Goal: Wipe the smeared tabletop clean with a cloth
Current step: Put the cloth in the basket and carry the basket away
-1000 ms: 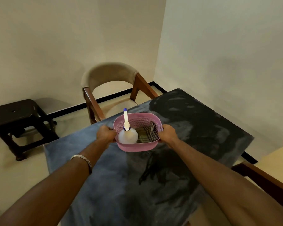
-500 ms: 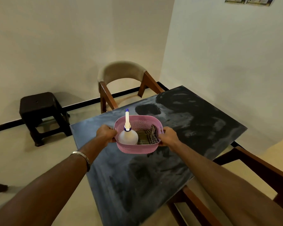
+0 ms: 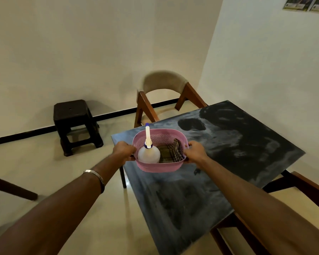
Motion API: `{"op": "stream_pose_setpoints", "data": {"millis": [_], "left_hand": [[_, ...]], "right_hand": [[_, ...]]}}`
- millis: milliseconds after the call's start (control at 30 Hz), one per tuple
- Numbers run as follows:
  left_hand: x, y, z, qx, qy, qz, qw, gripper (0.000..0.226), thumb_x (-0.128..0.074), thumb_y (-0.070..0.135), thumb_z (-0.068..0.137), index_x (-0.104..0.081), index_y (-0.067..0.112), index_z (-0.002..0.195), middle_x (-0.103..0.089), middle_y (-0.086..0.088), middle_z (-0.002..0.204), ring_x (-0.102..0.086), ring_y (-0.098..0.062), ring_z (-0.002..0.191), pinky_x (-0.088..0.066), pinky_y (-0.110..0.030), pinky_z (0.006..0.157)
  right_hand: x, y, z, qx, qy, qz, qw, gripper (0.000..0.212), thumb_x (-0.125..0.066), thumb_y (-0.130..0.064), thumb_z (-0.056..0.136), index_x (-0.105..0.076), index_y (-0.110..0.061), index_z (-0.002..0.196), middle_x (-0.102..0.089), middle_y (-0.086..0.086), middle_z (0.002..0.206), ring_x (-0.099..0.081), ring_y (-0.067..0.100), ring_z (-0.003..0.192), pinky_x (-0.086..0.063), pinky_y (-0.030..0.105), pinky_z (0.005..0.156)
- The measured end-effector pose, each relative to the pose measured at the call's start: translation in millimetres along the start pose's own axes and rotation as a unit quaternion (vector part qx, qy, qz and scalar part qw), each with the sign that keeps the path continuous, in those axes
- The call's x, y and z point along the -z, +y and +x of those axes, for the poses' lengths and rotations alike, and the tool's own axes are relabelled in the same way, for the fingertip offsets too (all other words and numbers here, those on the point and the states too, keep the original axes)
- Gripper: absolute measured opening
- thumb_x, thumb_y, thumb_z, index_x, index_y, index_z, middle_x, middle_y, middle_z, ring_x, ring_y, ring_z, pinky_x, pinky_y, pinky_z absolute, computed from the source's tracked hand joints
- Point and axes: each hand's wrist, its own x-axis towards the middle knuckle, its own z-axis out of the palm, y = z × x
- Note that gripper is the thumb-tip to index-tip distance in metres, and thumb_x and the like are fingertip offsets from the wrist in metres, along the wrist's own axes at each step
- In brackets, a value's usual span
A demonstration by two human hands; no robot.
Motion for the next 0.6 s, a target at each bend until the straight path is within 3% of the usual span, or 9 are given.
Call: {"op": "stream_pose_setpoints", "data": {"millis": [67, 200, 333, 467, 600], "left_hand": [[23.7, -3.4, 5.8, 0.002, 0.003, -0.008, 1.000, 0.023, -0.066, 0.000, 0.087, -0.061, -0.009, 0.107, -0.064, -0.026, 0.110, -0.067, -0.037, 0.098, -0.058, -0.048, 0.083], [74.2, -9.5, 23.4, 0.001, 0.009, -0.011, 1.000, 0.031, -0.068, 0.002, 0.086, -0.059, -0.009, 0.113, -0.063, -0.025, 0.112, -0.066, -0.038, 0.099, -0.059, -0.047, 0.081], [126.2, -16.3, 48.7, 0.008, 0.021, -0.016, 1.000, 0.027, -0.067, 0.002, 0.086, -0.062, -0.011, 0.109, -0.064, -0.025, 0.110, -0.067, -0.037, 0.097, -0.058, -0.047, 0.083], [172.8, -20.2, 79.2, 0.020, 0.042, -0.022, 0.999, 0.028, -0.068, 0.004, 0.086, -0.063, -0.008, 0.111, -0.064, -0.023, 0.110, -0.067, -0.035, 0.096, -0.059, -0.043, 0.081], [218.9, -19.9, 118.4, 0.032, 0.055, -0.033, 0.997, 0.026, -0.069, 0.003, 0.086, -0.063, -0.007, 0.109, -0.064, -0.022, 0.109, -0.068, -0.034, 0.095, -0.059, -0.039, 0.074]], "right_hand": [[-20.2, -15.6, 2.1, 0.004, -0.011, -0.009, 1.000, 0.003, -0.061, -0.009, 0.095, -0.061, -0.011, 0.097, -0.069, 0.013, 0.097, -0.073, 0.024, 0.080, -0.063, 0.043, 0.065], [-67.4, -49.4, 8.9, -0.001, -0.021, -0.019, 1.000, 0.013, -0.058, -0.009, 0.097, -0.062, -0.003, 0.108, -0.069, 0.016, 0.099, -0.072, 0.027, 0.083, -0.063, 0.044, 0.066], [-118.6, -85.6, 21.4, 0.007, -0.035, -0.004, 0.999, 0.012, -0.057, -0.011, 0.098, -0.060, -0.006, 0.109, -0.067, 0.012, 0.097, -0.070, 0.021, 0.078, -0.058, 0.028, 0.052], [-167.8, -121.7, 43.7, 0.012, -0.056, -0.005, 0.998, 0.009, -0.054, -0.013, 0.100, -0.058, -0.009, 0.106, -0.066, 0.013, 0.102, -0.071, 0.024, 0.085, -0.063, 0.041, 0.067], [-214.8, -159.8, 75.1, 0.030, -0.080, -0.013, 0.996, 0.013, -0.055, -0.014, 0.100, -0.057, -0.008, 0.111, -0.067, 0.013, 0.102, -0.072, 0.026, 0.086, -0.063, 0.043, 0.069]]}}
